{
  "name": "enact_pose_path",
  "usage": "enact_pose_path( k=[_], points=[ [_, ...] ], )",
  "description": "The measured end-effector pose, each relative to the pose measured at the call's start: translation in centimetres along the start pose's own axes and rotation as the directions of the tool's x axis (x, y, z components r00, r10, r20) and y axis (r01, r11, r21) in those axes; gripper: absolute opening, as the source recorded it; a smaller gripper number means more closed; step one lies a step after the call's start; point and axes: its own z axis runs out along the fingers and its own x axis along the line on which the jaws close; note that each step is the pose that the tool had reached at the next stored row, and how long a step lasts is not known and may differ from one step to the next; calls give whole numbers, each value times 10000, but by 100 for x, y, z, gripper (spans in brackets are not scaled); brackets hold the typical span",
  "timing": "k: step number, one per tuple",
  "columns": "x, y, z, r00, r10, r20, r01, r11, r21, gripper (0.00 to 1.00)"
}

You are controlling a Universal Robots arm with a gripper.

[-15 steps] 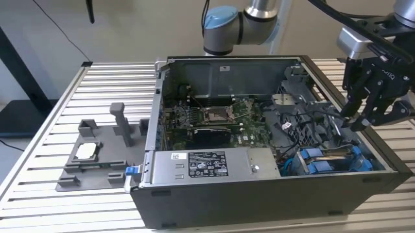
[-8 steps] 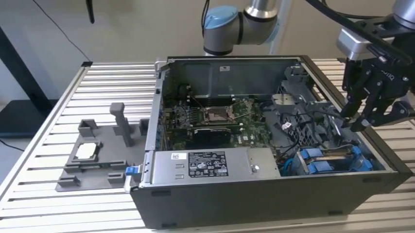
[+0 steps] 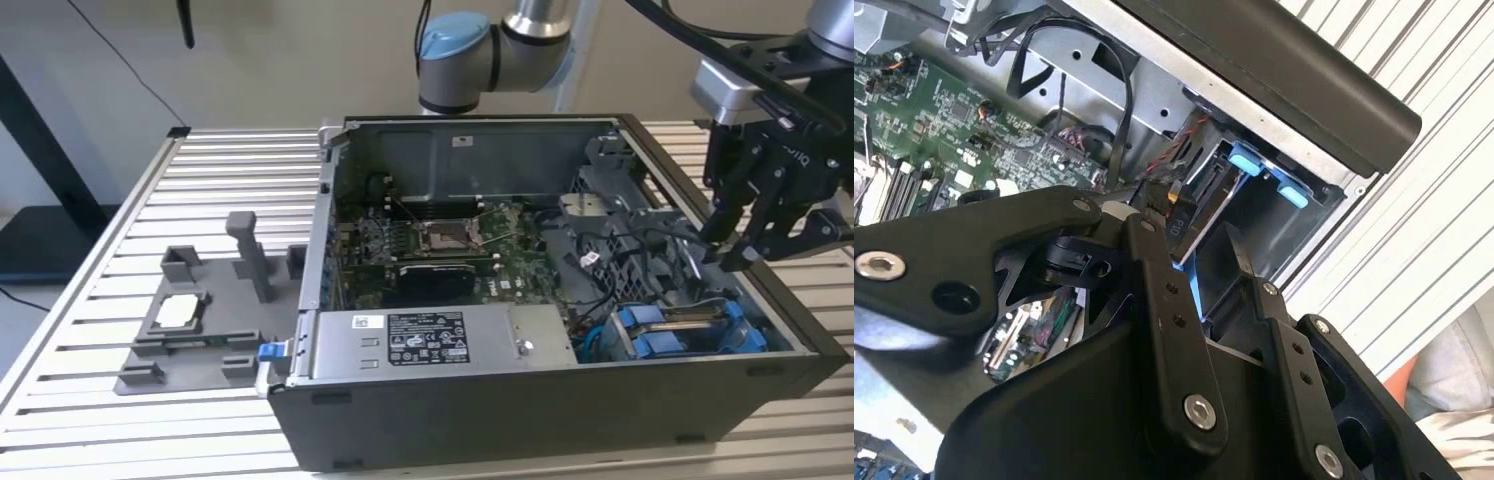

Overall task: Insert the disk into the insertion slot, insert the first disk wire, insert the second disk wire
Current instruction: 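Insert the first disk wire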

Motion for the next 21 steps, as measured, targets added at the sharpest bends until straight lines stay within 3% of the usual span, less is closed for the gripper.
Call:
enact_pose_path(
  k=[11,14,21],
  points=[
    [0,0,10,10000,-2,-1,2,10000,-1,38],
    [0,0,11,10000,-1,-1,1,10000,-1,19],
    [0,0,12,10000,-2,-3,2,10000,0,19]
  ],
)
